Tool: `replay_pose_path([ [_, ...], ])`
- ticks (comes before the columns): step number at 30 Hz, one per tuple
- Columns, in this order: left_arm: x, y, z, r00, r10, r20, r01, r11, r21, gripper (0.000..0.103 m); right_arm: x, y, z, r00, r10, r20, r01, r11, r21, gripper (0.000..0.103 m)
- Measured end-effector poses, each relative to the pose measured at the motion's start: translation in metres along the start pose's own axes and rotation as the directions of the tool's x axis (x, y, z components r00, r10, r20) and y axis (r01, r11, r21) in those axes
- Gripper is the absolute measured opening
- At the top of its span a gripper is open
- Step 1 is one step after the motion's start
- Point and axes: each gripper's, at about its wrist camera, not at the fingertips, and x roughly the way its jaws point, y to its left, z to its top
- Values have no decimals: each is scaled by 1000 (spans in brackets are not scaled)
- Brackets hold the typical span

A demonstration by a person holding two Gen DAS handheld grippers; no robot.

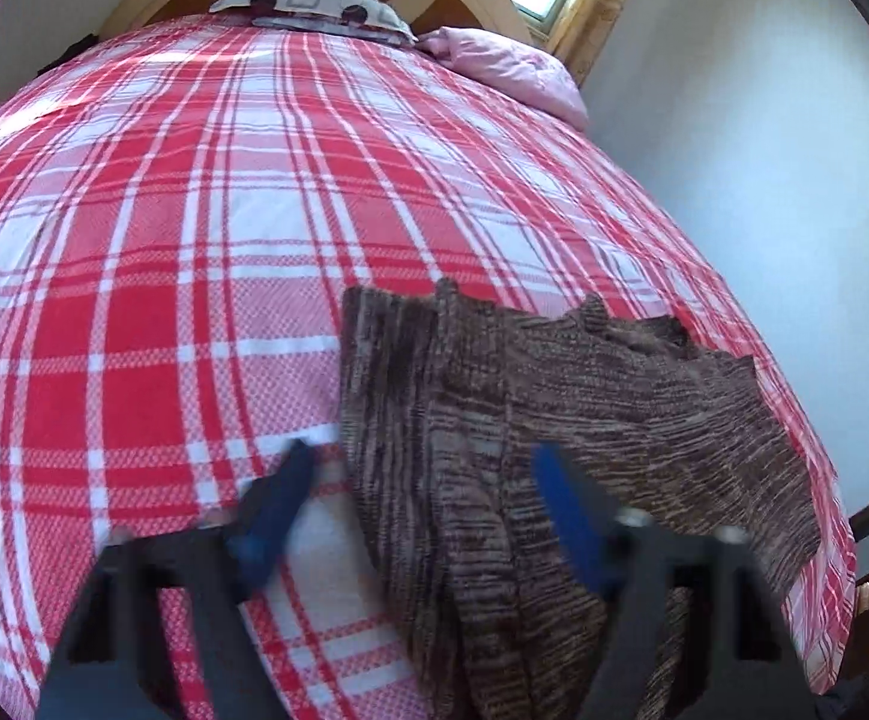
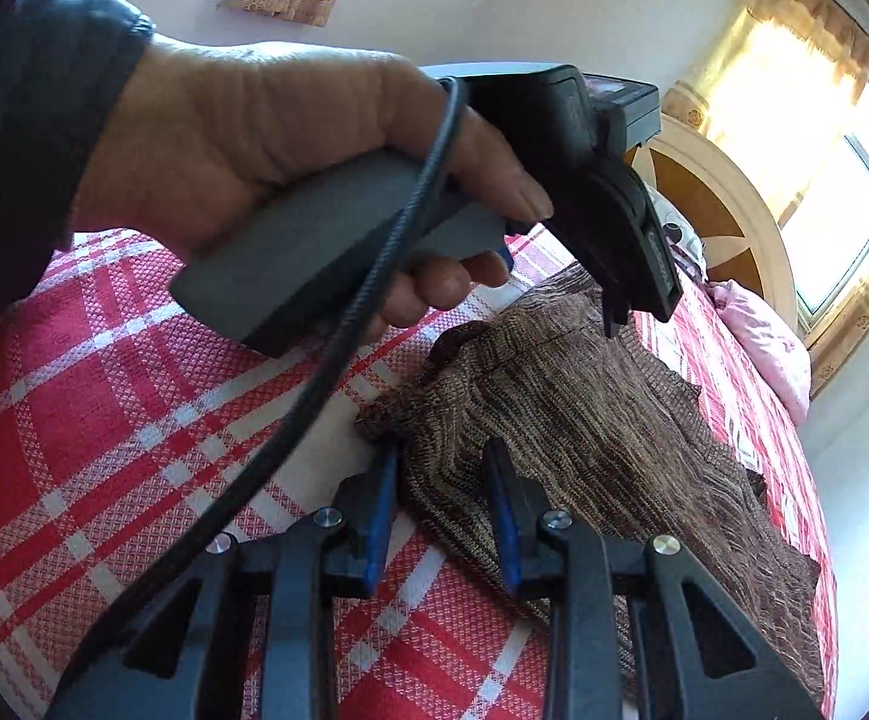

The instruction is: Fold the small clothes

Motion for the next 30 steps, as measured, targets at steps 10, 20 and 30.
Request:
replay_pose_path([
  [10,-15,-3,0,999,-29,46,32,998,-59,9,-23,-11,-2,998,45,50,-47,997,57,8],
  [20,-51,-40,14,977,-154,150,165,984,-68,8,-76,-84,-30,987,45,153,-83,965,250,8],
  [30,-50,-104,40,962,-190,198,197,980,-17,7,-118,-126,-58,976,-7,219,-76,927,367,4],
])
